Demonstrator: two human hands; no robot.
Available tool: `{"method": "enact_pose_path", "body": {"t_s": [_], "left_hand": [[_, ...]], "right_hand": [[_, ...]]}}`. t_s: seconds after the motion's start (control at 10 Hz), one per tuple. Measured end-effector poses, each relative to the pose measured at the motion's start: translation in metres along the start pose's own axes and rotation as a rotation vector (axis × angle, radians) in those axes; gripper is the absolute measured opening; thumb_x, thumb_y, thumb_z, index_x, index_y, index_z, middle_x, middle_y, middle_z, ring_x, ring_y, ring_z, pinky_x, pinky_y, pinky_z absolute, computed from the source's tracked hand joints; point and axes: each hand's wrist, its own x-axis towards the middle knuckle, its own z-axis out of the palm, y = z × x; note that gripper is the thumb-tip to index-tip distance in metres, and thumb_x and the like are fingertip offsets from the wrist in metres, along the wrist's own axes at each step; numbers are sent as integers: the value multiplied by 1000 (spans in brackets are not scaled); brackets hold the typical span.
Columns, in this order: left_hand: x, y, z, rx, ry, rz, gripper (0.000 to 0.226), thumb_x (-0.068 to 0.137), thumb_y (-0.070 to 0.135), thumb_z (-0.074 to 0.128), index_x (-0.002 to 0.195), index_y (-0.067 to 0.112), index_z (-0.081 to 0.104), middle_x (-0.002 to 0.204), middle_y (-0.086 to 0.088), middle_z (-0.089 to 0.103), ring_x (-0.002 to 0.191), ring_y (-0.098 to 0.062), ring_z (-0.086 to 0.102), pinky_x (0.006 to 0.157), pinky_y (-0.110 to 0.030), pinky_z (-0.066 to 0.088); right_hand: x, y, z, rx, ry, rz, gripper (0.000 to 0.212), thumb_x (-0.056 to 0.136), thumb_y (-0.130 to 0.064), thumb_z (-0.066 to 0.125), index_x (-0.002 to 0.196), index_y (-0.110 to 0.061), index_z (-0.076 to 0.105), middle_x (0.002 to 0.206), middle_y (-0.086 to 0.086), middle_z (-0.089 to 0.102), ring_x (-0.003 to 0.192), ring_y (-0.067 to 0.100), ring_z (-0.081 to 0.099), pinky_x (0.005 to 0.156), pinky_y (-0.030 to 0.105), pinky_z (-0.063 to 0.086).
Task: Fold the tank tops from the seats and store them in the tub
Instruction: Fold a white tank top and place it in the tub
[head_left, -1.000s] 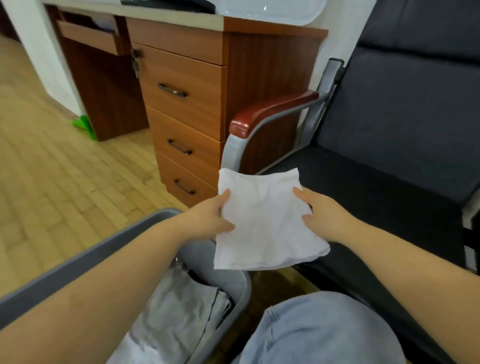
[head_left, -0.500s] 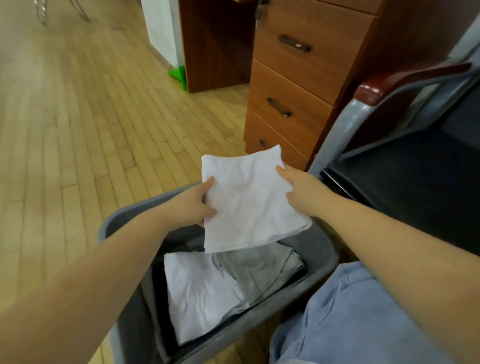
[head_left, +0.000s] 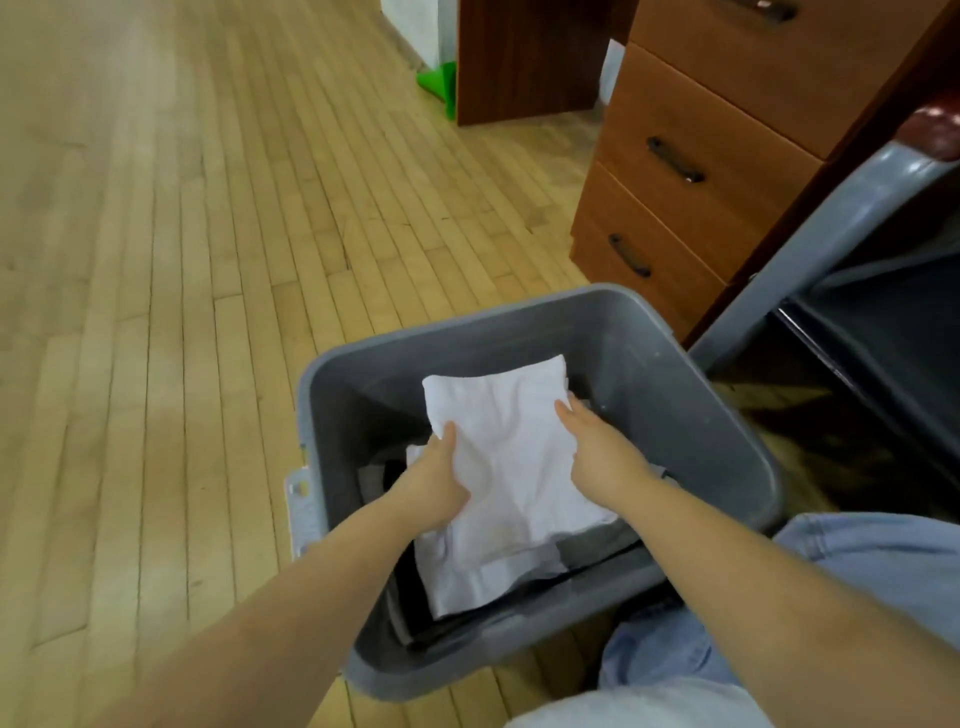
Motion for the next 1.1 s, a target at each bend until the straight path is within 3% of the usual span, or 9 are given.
{"method": "enact_pose_path", "body": {"t_s": [0.2,0.3,0.5,0.6,0.7,0.8,0.9,1.0,1.1], "left_hand": [[10,-17,66,-26,-66,-67,88,96,8,49,150,15,-19,161,-7,3,137,-25,34,90,-14,33],[12,-25,73,-16,-79,-94,83,99,10,45,150,14,-21,160,-8,6,132,-26,38,86,-12,33],[10,-50,53,153,-36,-183,74,98,3,38,150,4,-14,160,-17,-7,139,-29,32,110,-29,32],[9,-61,48,164,-68,-236,73,99,3,36,149,4,-17,158,-17,-17,139,-27,32,110,-30,33],[12,-68,54,170,-50,-288,76,97,5,42,152,6,-11,160,-16,-10,136,-31,36,108,-34,33],[16,-73,62,263,-54,-339,80,95,10,49,153,9,-7,159,-17,-9,145,-33,22,113,-39,27],[19,-73,63,368,-117,-397,77,98,12,41,152,8,-13,158,-19,-16,146,-36,14,115,-40,26],[16,-66,62,466,-137,-448,72,99,10,31,148,3,-21,155,-20,-25,144,-36,18,112,-38,30],[10,-56,62,678,-44,-366,76,97,12,38,150,1,-16,156,-19,-25,144,-36,14,111,-38,31]], "right_hand": [[-1,18,35,-68,-109,63,64,96,2,37,154,-14,14,162,2,3,147,29,16,118,40,21],[5,18,42,-83,-124,69,65,95,2,38,154,-15,15,162,1,3,146,28,20,116,40,26],[15,-2,64,-36,-160,96,78,89,12,35,155,-20,7,161,-11,-6,143,18,27,106,27,38],[18,-10,78,-60,-218,64,80,90,11,35,155,-20,1,161,-8,-12,145,20,22,111,31,34],[14,-10,87,-173,-328,92,87,88,12,35,153,-22,-13,158,-3,-24,147,27,13,112,34,33],[4,-6,94,-221,-429,116,91,91,7,42,151,-24,-18,157,0,-26,147,29,8,112,35,32],[-1,-2,94,-228,-458,112,92,93,-5,51,152,-25,-17,159,1,-22,147,29,9,114,36,28],[1,0,89,-240,-428,119,88,93,-3,48,153,-25,-11,161,2,-16,147,29,9,115,36,28],[2,-1,80,-257,-383,91,83,92,-3,49,155,-23,-1,161,6,-2,145,31,16,112,37,32]]}}
